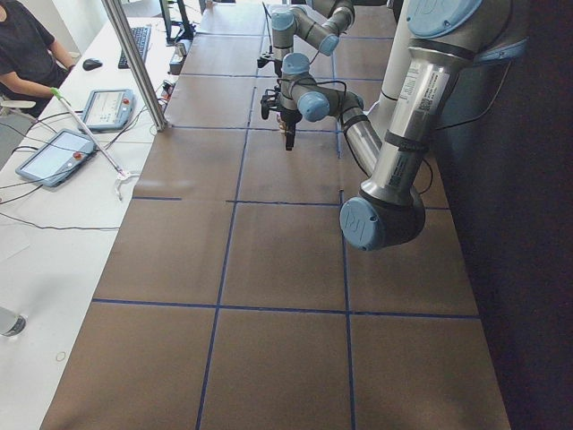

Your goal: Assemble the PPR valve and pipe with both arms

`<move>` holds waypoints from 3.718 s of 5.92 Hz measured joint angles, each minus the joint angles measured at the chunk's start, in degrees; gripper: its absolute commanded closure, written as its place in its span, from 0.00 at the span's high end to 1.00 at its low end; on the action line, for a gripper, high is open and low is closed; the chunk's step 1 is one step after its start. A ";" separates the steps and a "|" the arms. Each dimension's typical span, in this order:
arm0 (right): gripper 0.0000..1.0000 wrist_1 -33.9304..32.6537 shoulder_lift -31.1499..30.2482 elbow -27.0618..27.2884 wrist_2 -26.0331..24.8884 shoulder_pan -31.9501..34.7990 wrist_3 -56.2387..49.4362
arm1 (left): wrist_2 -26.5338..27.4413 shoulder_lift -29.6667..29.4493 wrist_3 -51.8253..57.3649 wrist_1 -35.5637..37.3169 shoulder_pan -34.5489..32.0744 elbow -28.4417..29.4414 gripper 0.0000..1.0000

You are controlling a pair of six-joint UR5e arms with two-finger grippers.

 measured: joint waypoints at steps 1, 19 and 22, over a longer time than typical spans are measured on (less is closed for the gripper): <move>0.02 0.02 0.03 -0.15 -0.49 0.00 -0.04 | 0.00 0.00 -0.04 -0.02 0.02 0.00 1.00; 1.00 -1.27 -19.77 17.39 4.36 11.08 -15.14 | -0.18 4.35 6.97 -0.02 -2.50 -1.37 1.00; 1.00 -1.48 -35.64 19.39 13.60 28.28 -46.32 | -4.35 11.18 26.06 0.28 -12.58 -0.67 1.00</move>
